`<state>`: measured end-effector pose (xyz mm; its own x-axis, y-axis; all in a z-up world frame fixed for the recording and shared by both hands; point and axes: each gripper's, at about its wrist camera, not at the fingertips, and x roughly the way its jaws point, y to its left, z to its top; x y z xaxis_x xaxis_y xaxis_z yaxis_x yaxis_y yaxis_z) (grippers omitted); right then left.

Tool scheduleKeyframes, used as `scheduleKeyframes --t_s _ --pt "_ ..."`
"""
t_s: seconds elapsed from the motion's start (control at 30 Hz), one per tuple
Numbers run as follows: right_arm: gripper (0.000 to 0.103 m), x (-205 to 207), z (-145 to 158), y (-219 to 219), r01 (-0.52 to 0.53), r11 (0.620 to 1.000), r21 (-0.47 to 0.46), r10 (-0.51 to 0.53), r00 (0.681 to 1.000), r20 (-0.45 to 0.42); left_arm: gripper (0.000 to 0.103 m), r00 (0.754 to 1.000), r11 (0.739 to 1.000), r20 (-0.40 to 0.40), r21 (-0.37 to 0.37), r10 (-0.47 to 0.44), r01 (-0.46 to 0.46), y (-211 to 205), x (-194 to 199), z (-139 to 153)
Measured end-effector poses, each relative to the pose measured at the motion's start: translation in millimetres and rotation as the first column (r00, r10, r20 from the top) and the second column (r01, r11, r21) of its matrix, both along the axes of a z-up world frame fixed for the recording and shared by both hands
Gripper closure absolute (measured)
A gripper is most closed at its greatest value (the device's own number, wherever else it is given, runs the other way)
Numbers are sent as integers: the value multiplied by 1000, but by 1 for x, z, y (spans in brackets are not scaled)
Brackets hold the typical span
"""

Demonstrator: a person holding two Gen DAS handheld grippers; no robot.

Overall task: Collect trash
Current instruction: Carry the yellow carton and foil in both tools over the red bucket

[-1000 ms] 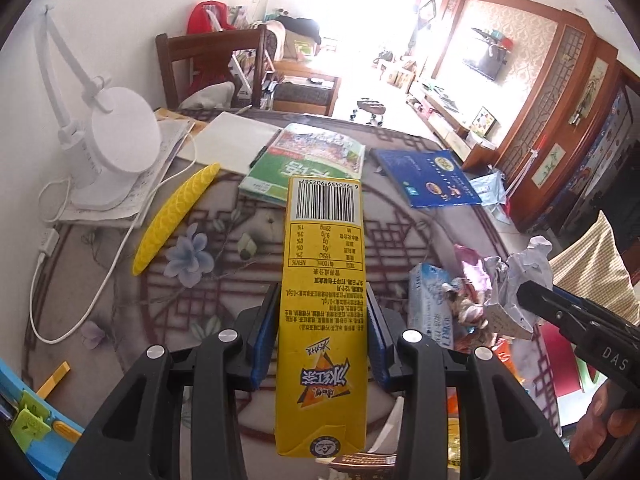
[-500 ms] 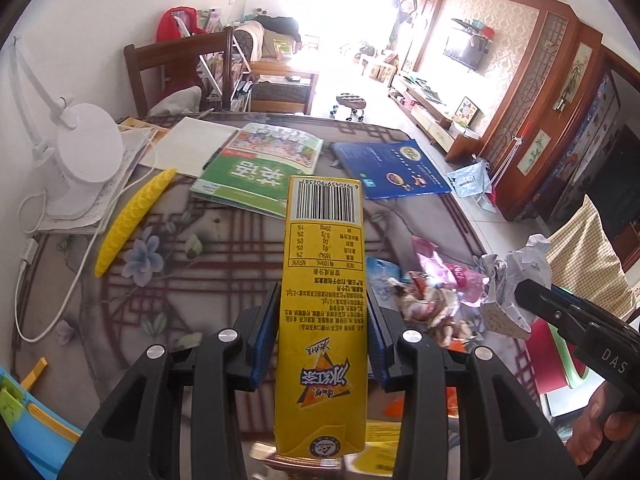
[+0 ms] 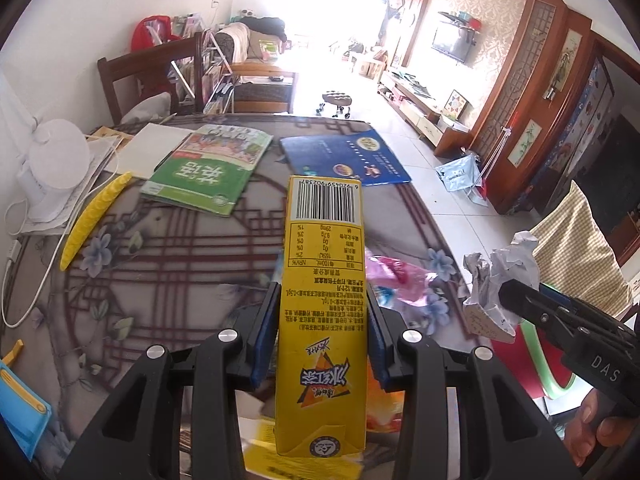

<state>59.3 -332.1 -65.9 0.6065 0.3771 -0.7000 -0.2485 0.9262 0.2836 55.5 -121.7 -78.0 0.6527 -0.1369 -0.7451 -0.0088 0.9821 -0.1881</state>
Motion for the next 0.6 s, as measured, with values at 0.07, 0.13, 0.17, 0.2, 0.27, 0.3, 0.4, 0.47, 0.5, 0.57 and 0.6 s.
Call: scheduleKeyframes --t_s 0.07,0.13,0.17,0.2,0.27,0.3,0.4,0.47,0.5,0.57,0.6 --pt "68 -1 2 -12 -2 1000 3 2 1000 5 66 1000 1000 2 3 -1 1 -11 0 1" --pt "68 -1 3 -22 -2 1000 6 1 1000 9 66 1000 1000 3 4 -3 3 -22 0 3" --pt "68 -1 4 -26 -1 1000 7 1 1000 11 66 1000 1000 5 6 -4 4 -27 0 4" --pt "68 -2 4 -33 1 1000 10 -1 1000 13 66 1000 1000 6 8 -5 5 -32 0 5" --pt "68 -3 5 -43 6 1000 12 -6 1000 16 66 1000 1000 9 12 -12 12 -43 2 6" --pt "68 -3 6 -48 9 1000 14 -9 1000 17 66 1000 1000 10 13 -16 16 -48 2 7" --pt "68 -5 7 -67 21 1000 16 -21 1000 19 66 999 999 12 16 -32 32 -65 4 8" --pt "68 -8 7 -78 28 1000 13 -28 999 20 66 999 999 13 12 -43 43 -78 5 9" --pt "68 -9 8 -84 33 999 11 -33 999 20 66 999 999 14 11 -50 50 -84 5 10" --pt "68 -10 8 -97 48 999 12 -48 999 21 66 998 998 18 14 -65 64 -94 6 10" --pt "68 -11 7 -104 58 998 11 -58 998 21 66 997 997 22 16 -73 73 -100 6 11"
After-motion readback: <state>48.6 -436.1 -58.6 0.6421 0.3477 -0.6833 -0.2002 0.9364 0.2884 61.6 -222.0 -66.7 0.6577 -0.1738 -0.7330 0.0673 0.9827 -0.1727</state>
